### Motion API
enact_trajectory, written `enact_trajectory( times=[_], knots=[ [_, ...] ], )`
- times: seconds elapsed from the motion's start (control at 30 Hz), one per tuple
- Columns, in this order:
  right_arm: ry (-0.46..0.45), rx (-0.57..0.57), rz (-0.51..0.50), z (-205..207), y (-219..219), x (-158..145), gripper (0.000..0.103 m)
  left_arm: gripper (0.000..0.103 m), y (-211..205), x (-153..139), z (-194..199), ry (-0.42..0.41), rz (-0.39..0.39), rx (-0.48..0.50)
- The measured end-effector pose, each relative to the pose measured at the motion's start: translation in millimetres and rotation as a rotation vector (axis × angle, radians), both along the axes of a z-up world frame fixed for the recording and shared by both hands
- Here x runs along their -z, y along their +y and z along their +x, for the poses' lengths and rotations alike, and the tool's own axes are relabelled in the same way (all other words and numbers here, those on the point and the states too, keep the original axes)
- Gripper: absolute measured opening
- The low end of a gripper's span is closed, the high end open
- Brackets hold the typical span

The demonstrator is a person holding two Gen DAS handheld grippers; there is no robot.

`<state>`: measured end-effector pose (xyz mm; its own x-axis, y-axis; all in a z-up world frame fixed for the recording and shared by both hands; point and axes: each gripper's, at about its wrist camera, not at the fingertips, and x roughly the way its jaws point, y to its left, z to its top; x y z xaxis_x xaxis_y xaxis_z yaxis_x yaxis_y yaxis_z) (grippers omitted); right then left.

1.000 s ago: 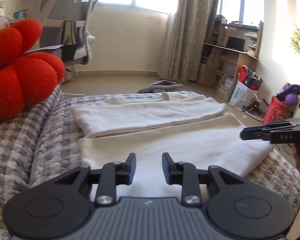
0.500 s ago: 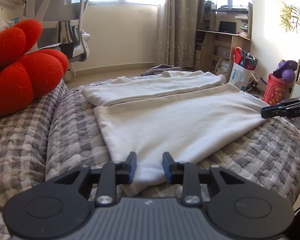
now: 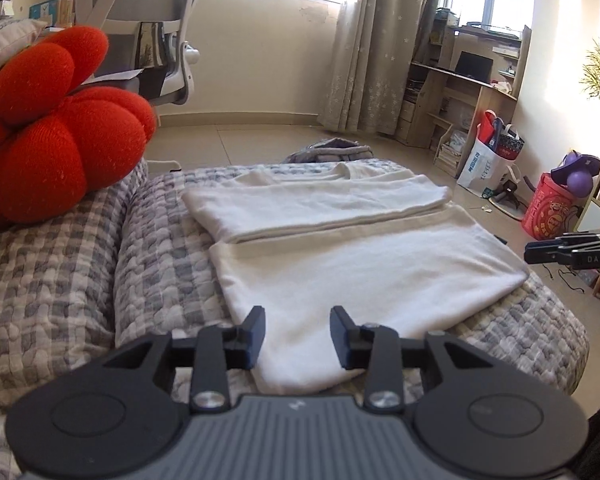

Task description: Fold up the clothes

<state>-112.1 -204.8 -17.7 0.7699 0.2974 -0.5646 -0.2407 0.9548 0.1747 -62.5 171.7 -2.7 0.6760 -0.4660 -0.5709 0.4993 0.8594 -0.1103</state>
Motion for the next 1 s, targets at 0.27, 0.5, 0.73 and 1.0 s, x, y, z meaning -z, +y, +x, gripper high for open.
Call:
enact_trajectory(
  times=[0.27, 0.5, 0.73, 1.0],
  knots=[
    [0.081, 0.033, -0.015, 41, 11, 9, 0.043, 0.043, -37, 18, 20, 0.059, 0.087, 0.042],
    [0.153, 0.028, -0.048, 31, 0, 26, 0.042, 0.043, -32, 43, 6, 0.103, 0.18, 0.042],
    [0.184, 0.024, -0.067, 23, -4, 15, 0.043, 0.043, -30, 30, 0, 0.135, 0.235, 0.036],
    [0.181, 0.024, -0.084, 40, -13, -13, 0.044, 0.046, -38, 1, 9, 0.102, 0.314, 0.031]
  ],
)
